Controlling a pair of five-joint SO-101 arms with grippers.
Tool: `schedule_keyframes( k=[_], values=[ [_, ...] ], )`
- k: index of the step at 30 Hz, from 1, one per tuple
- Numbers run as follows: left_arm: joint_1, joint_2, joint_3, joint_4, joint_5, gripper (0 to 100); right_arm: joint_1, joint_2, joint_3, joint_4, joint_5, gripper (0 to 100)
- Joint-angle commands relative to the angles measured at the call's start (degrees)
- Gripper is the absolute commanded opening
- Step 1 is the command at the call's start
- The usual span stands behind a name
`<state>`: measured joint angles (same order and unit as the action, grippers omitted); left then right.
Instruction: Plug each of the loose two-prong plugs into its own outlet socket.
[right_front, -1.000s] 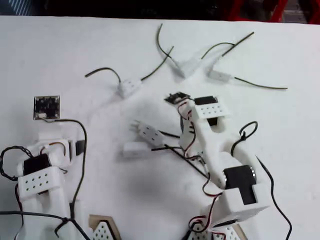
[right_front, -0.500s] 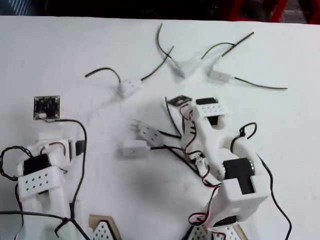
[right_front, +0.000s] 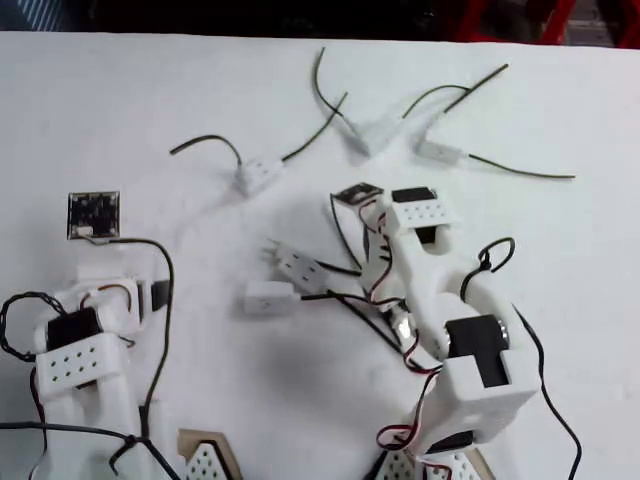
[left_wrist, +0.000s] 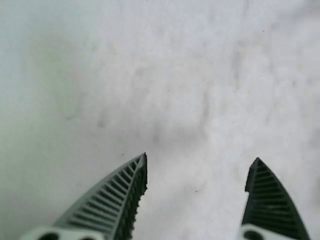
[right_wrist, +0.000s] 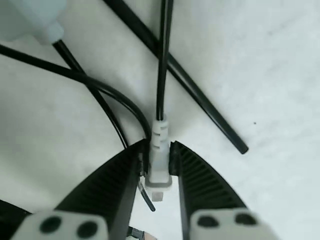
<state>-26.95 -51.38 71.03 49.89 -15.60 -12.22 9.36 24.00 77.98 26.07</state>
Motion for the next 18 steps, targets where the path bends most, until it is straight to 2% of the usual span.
schedule_keyframes(
  k=[1, 6, 10, 14, 18],
  values=[
    [-0.1, -0.9, -0.3, -1.1, 0.1, 31, 0.4, -0.1, -2.2, 0.8, 0.3, 3.1],
    [-0.1, -0.9, -0.2, -1.1, 0.1, 31, 0.5, -0.6, -2.0, 1.8, 0.3, 1.7],
    [0.0, -1.2, 0.9, -2.7, 0.1, 31, 0.0, -4.3, -3.8, 8.3, 0.3, 1.7],
    [0.0, -1.2, 0.9, -2.8, 0.1, 31, 0.0, -14.4, -4.5, 12.7, 0.1, 1.7],
    [0.0, -1.2, 0.9, -2.8, 0.2, 31, -0.1, -27.8, -2.2, 12.8, -0.2, 1.7]
  ],
)
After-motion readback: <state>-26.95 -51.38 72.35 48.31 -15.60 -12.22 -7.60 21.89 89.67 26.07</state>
